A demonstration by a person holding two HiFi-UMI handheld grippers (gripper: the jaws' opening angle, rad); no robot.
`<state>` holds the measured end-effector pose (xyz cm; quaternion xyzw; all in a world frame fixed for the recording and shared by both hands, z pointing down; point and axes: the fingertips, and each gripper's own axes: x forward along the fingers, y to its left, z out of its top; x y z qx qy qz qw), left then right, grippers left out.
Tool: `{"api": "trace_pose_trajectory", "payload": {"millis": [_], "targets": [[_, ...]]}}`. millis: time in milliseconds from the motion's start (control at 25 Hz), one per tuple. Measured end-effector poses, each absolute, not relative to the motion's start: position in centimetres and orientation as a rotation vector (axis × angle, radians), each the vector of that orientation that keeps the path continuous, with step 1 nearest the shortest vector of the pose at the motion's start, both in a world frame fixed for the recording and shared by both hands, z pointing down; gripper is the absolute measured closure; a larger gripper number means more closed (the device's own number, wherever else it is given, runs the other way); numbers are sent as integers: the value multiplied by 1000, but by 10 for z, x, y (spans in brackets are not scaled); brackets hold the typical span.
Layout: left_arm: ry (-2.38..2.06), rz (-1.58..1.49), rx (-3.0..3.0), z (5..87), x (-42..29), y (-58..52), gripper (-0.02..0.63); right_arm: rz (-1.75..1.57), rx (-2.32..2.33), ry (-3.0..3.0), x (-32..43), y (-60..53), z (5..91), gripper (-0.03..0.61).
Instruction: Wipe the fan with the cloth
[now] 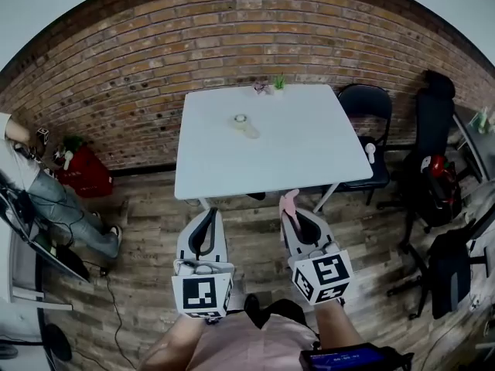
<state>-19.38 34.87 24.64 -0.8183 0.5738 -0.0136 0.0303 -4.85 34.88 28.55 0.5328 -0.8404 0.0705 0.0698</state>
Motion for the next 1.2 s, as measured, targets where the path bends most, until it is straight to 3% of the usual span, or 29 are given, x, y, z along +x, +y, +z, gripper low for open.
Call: {"api": "trace_pose_trajectory", "payload": {"millis": [600, 1200], "targets": [[1760, -196, -2614, 293, -167, 292, 603, 339, 1621, -2498, -25, 288, 320, 541], [1945, -308, -2555, 313, -117, 130, 603, 462, 1378, -2588, 8, 119, 345, 541]]}}
